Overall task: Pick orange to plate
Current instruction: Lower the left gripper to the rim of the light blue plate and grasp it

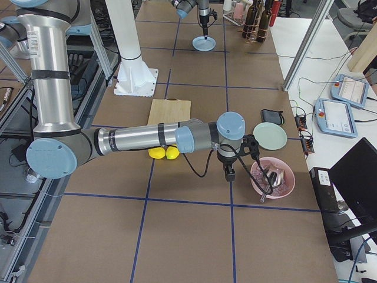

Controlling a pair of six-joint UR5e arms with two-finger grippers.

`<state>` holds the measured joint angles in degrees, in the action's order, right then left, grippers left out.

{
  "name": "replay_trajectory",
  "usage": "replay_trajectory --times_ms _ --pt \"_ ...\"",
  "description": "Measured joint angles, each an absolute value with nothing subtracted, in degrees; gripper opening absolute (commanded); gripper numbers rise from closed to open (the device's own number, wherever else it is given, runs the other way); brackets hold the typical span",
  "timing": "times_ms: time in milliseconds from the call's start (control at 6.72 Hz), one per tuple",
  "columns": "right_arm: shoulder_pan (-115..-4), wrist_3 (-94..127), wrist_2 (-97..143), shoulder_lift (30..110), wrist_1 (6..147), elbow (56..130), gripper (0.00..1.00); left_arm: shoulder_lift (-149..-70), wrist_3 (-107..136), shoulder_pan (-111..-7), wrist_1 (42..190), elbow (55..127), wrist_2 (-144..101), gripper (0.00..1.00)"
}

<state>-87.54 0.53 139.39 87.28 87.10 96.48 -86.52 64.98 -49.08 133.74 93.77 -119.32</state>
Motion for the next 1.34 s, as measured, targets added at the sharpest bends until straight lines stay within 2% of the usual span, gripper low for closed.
replay_trajectory --times_ms 446,595,893,1041,1339 --pt "-87.5 0.5 139.4 87.3 87.1 96.5 1.0 -86.5 64.9 -48.9 133.5 93.2 -119.3 0.66" --pt "-87.5 0.5 139.4 87.3 87.1 96.5 1.0 -86.5 64.9 -48.7 133.5 92.9 -119.3 0.58" --pt "-87.5 0.5 139.4 87.3 87.1 96.5 1.0 -86.5 64.9 -48.6 133.4 92.5 -119.3 0.15" --pt "-87.6 0.5 139.4 87.3 87.1 96.5 1.0 -86.5 64.9 -48.5 133.4 92.5 -119.3 0.0" --pt "-87.6 0.5 139.5 87.3 87.2 96.7 1.0 -86.5 64.9 -48.5 133.3 92.7 -119.3 0.0"
